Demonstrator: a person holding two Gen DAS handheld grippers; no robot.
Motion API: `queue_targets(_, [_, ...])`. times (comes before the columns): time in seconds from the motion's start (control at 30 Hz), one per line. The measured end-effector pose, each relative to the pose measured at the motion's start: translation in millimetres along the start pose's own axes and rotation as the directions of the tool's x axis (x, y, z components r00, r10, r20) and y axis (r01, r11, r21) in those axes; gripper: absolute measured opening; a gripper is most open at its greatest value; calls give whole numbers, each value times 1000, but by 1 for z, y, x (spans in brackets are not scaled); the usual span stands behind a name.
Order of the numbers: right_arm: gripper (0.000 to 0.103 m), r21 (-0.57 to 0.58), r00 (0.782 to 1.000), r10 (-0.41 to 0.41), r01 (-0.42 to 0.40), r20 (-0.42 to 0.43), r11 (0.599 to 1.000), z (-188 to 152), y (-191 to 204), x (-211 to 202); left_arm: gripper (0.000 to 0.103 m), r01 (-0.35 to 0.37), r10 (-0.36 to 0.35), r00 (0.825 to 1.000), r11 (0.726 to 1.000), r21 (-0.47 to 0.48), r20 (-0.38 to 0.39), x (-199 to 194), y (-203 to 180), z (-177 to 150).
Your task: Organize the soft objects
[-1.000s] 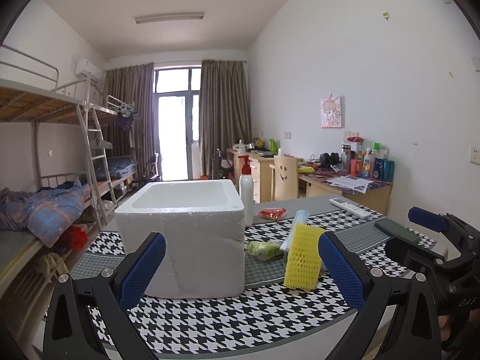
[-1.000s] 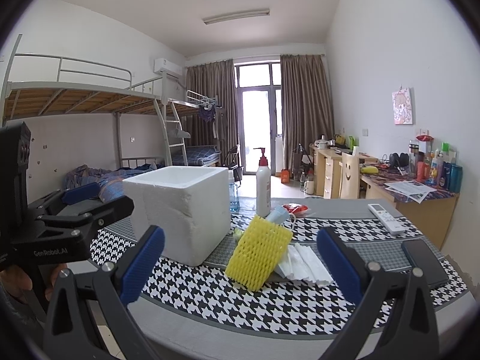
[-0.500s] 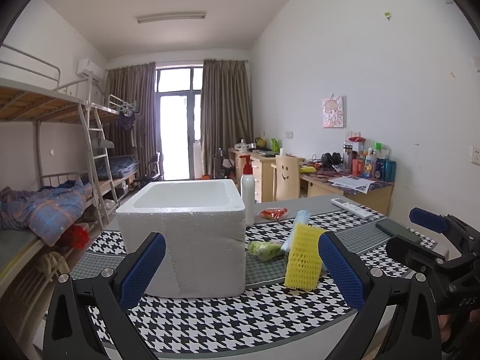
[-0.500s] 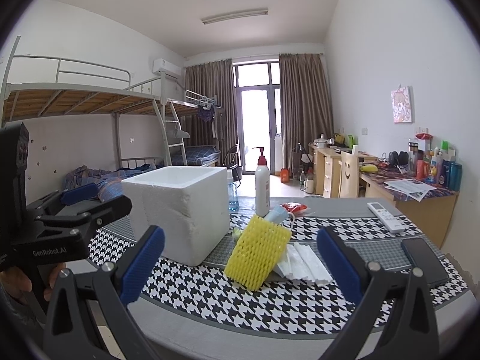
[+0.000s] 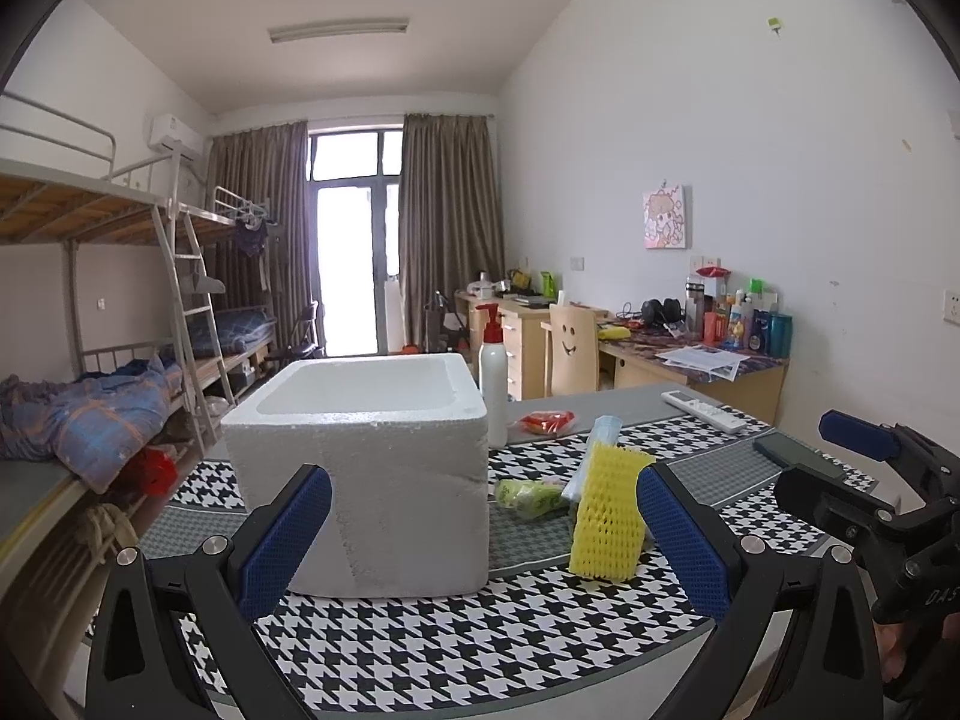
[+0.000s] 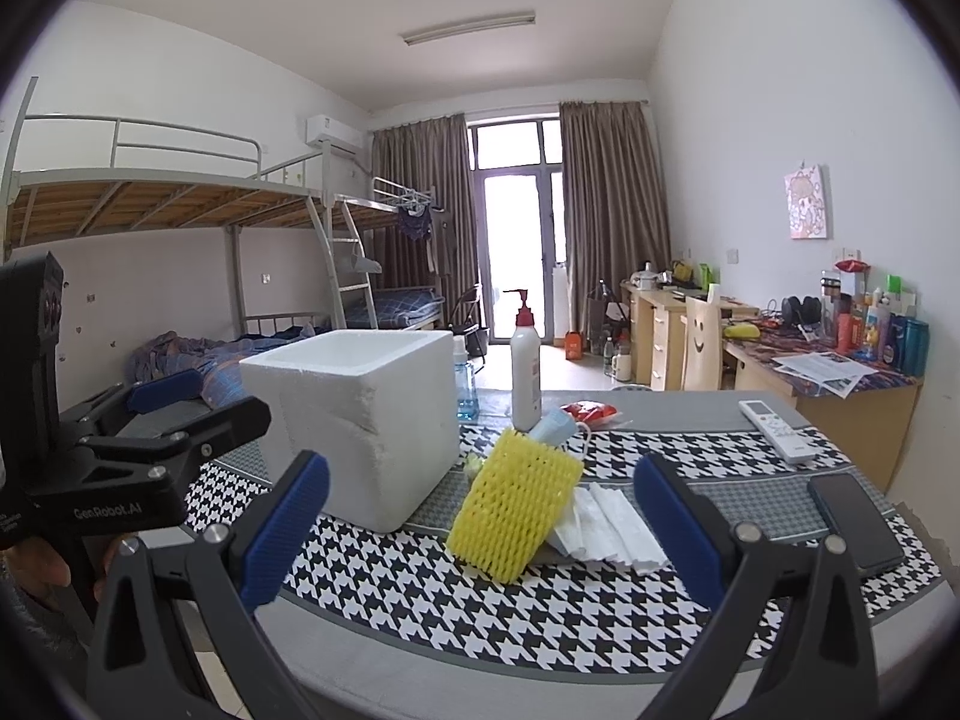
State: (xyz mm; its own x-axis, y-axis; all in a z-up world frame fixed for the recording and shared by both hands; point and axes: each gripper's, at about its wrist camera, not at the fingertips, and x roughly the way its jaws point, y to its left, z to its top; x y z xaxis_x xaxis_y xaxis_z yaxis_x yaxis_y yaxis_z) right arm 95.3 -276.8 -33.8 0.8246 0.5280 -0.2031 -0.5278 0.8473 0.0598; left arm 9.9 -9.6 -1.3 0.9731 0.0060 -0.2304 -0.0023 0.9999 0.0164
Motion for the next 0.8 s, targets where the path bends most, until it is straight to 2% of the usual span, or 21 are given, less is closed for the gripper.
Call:
queue_targets(0.43, [102,29,996,-83,84,-34,996,-7,-29,10,102,60,-59,997,998,19,-39,21,-12,-2])
queue_targets(0.8, [102,37,990,-115,119,-82,992,-17,-53,26,102,110,-105,988,993,37,-113,49,-30,-6])
